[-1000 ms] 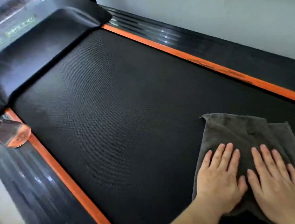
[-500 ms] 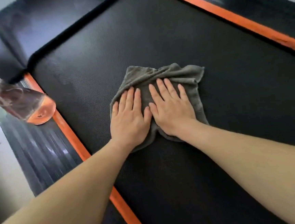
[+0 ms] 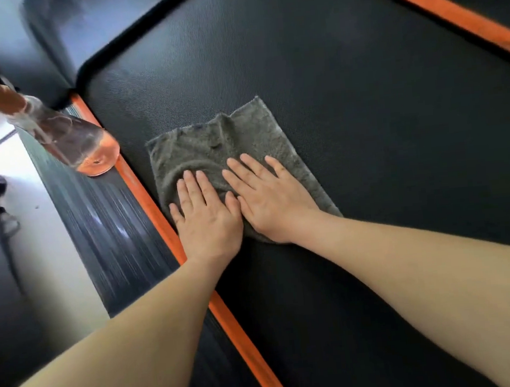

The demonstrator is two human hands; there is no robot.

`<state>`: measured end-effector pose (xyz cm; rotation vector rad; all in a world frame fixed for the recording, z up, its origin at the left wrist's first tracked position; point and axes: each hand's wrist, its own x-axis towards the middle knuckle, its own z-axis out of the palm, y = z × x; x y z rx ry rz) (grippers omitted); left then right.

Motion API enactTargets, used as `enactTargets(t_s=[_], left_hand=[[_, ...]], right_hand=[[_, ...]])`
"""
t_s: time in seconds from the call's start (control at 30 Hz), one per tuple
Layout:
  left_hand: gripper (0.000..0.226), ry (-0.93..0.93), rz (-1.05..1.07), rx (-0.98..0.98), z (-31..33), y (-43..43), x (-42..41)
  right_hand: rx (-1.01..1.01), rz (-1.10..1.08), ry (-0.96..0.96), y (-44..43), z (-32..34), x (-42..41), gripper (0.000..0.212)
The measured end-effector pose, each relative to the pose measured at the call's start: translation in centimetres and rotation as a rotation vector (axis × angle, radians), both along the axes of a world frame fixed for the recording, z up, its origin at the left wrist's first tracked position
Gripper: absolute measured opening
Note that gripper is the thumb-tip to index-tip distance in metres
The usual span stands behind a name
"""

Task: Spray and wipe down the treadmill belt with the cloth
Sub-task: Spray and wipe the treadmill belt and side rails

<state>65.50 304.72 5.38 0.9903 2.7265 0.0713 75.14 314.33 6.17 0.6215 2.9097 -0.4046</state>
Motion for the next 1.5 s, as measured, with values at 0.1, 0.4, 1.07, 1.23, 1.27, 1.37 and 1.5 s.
enactTargets(t_s=[0.1, 0.4, 1.07, 1.23, 1.27, 1.37, 1.5], left_hand=[[0.068, -0.018, -0.009, -0.003, 0.8, -2.2, 5.9], [0.072, -0.006, -0.200, -0.015, 0.3, -11.0, 22.4], [0.063, 0.019, -0.389, 0.105, 0.8, -7.3, 14.0], [0.063, 0.125, -0.460, 0.117, 0.6, -2.5, -3.2], [0.063, 0.148, -0.438, 0.089, 1.6, -1.9, -5.2], [0.061, 0.145, -0.409, -0.058, 2.3, -0.7, -12.3], [0.059, 0.117, -0.434, -0.009, 2.8, 0.2, -15.2]], right_hand=[[-0.009, -0.024, 0.021, -2.4, -0.1, 6.0, 0.067], [0.045, -0.057, 0.110, -10.5, -1.1, 24.0, 0.057], [0.028, -0.276, 0.127, -10.1, -0.7, 17.1, 0.057], [0.105, -0.230, 0.098, -5.1, -1.5, 0.4, 0.058], [0.091, -0.222, 0.114, -4.5, -0.7, -1.9, 0.060], [0.075, -0.200, 0.076, -3.5, -0.2, -10.0, 0.071], [0.080, -0.205, -0.042, -3.2, 0.1, -14.3, 0.062]])
